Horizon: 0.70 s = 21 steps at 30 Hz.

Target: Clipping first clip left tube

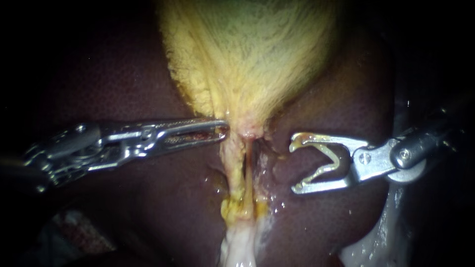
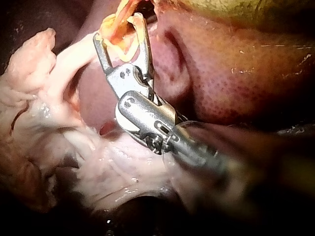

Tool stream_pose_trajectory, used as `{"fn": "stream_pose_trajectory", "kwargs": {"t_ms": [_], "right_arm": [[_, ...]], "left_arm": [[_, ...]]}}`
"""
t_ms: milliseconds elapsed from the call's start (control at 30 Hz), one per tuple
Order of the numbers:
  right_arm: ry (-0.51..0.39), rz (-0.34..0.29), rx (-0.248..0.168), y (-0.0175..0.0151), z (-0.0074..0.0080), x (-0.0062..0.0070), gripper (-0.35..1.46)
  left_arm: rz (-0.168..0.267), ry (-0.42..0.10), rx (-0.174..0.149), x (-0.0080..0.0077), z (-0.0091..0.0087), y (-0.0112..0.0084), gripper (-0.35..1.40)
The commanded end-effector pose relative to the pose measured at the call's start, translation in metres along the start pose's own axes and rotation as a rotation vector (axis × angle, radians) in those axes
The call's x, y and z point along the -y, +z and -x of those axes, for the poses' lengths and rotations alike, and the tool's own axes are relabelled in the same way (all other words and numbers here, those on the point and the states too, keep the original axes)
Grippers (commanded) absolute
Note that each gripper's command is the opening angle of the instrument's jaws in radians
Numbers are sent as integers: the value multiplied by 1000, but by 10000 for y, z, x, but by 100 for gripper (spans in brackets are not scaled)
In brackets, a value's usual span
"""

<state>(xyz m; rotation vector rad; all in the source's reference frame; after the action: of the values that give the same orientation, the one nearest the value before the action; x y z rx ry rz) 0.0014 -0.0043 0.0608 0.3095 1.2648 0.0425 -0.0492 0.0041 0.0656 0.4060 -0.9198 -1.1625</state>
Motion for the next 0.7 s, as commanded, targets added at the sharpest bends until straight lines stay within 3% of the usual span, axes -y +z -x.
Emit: {"fn": "stream_pose_trajectory", "kwargs": {"t_ms": [33, 333, 567, 700], "right_arm": [[0, 0, 0, 0, 0, 0, 60], [-4, -14, -4, 24, 1, 12, 60], [24, -30, -8, 68, 0, 26, 60], [43, -38, -9, 92, 4, 30, 60]], "left_arm": [[-1, 0, 0, 0, 1, -2, -35], [1, -4, -2, -3, 11, -28, -35], [25, -6, 6, -10, 17, -62, -35], [27, -6, 7, -11, 16, -67, -35]]}}
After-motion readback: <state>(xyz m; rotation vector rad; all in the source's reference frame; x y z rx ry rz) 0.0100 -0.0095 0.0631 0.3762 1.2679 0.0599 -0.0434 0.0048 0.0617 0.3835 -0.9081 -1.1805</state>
